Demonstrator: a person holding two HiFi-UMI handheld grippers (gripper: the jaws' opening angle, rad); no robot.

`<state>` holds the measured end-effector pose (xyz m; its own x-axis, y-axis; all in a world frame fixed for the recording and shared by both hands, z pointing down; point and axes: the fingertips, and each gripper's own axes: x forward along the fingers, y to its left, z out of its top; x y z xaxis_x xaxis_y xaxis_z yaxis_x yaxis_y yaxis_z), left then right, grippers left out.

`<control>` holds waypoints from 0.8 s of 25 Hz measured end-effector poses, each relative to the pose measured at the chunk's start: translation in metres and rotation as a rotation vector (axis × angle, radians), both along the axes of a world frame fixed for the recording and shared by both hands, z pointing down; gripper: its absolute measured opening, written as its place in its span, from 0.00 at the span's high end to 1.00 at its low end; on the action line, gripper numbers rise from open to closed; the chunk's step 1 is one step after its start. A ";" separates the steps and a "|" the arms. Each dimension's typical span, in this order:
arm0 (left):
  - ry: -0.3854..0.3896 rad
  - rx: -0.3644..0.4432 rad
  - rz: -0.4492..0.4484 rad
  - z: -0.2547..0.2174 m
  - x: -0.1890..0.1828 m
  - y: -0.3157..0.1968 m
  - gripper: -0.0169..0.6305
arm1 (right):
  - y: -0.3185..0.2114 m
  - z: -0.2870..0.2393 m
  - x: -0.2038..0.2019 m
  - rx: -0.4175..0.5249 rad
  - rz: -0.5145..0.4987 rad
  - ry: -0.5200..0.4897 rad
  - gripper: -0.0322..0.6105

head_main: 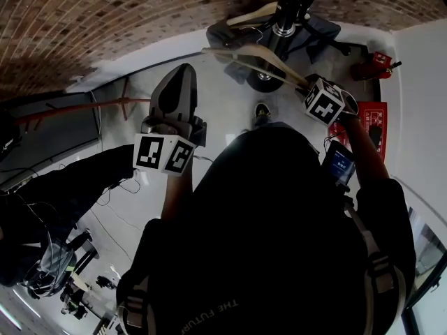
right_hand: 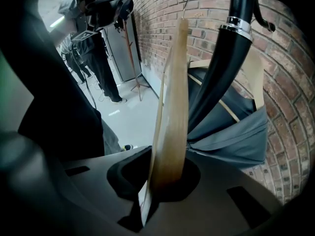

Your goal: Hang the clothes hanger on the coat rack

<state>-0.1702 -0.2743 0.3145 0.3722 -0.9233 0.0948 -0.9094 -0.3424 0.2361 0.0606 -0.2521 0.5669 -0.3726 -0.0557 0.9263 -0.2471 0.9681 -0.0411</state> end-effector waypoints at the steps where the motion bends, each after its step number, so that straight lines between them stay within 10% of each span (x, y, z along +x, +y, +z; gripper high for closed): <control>1: 0.000 0.001 0.002 0.000 0.001 0.000 0.95 | 0.001 0.001 0.000 -0.002 -0.004 0.003 0.90; 20: 0.009 0.019 0.030 -0.004 0.011 0.001 0.95 | 0.007 0.003 0.004 -0.063 0.026 0.024 0.90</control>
<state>-0.1591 -0.2732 0.3106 0.4009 -0.9132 0.0737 -0.8964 -0.3744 0.2372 0.0645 -0.2447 0.5701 -0.3496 -0.0058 0.9369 -0.2733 0.9571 -0.0960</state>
